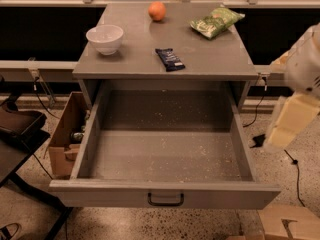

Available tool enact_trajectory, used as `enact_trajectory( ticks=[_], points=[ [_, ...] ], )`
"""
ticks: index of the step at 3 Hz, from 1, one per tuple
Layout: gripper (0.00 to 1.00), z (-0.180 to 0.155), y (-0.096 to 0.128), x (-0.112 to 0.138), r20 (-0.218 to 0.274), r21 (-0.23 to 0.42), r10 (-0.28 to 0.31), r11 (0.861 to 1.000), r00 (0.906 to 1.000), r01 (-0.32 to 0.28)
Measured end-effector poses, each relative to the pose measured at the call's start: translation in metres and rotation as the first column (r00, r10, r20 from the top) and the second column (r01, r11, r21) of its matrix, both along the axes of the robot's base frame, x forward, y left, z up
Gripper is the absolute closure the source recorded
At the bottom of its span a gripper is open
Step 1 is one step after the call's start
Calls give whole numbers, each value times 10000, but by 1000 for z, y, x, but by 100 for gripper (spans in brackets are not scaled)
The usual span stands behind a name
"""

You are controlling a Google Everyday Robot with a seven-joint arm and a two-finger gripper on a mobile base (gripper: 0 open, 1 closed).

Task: Close top drawer

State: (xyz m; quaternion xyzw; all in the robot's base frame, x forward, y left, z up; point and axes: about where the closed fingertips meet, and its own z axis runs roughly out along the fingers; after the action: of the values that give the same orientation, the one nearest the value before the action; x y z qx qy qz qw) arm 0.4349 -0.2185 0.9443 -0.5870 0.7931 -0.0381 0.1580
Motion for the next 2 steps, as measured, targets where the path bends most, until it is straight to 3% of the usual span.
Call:
enact_trajectory(
  ticks=[1,2],
  points=[
    [24,-60,5,-9,24,320,-936,9951,9956,935],
    [54,-151,9,-32,-412,423,-1838,9817,9821,1855]
  ],
)
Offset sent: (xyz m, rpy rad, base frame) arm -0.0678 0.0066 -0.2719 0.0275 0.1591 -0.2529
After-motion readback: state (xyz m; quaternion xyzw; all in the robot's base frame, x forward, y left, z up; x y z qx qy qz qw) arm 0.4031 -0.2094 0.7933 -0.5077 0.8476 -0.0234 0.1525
